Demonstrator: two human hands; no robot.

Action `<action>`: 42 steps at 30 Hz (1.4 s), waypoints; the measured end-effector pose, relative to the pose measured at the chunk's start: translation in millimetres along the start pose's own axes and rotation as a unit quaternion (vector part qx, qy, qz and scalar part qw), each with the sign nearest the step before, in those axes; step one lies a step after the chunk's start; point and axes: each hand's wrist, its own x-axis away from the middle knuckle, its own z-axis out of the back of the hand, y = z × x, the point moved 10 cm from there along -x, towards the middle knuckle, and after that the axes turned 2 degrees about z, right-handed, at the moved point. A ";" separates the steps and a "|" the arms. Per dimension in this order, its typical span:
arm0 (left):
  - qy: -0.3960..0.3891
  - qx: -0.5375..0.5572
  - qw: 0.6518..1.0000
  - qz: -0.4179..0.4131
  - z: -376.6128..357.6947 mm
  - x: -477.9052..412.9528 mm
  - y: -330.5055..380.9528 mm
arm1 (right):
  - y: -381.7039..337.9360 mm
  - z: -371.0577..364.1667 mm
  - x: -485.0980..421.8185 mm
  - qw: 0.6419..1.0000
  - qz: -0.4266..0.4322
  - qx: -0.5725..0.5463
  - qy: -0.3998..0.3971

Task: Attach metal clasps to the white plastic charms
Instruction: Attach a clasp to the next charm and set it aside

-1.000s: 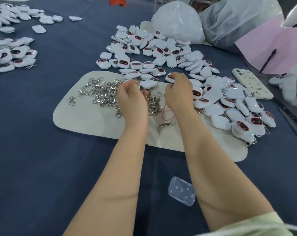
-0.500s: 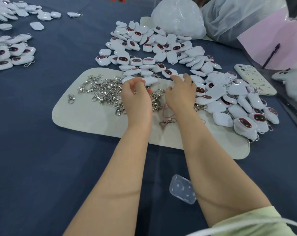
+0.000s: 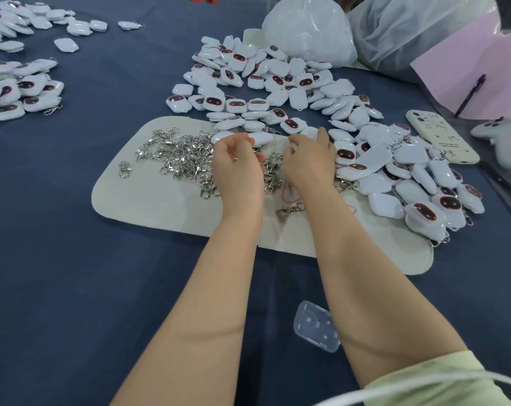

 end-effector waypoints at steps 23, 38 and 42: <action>0.000 0.036 0.999 0.023 4.1 -3.0 -2.9 | 31.4 54.0 10.1 0.950 -0.100 -0.255 0.148; -0.043 -0.034 0.998 0.002 3.5 -12.2 -0.2 | -27.6 14.3 60.4 0.986 0.093 -0.067 -0.121; -0.048 0.068 0.995 0.053 0.5 -8.3 -7.5 | -36.4 4.3 64.0 0.986 0.106 -0.033 -0.123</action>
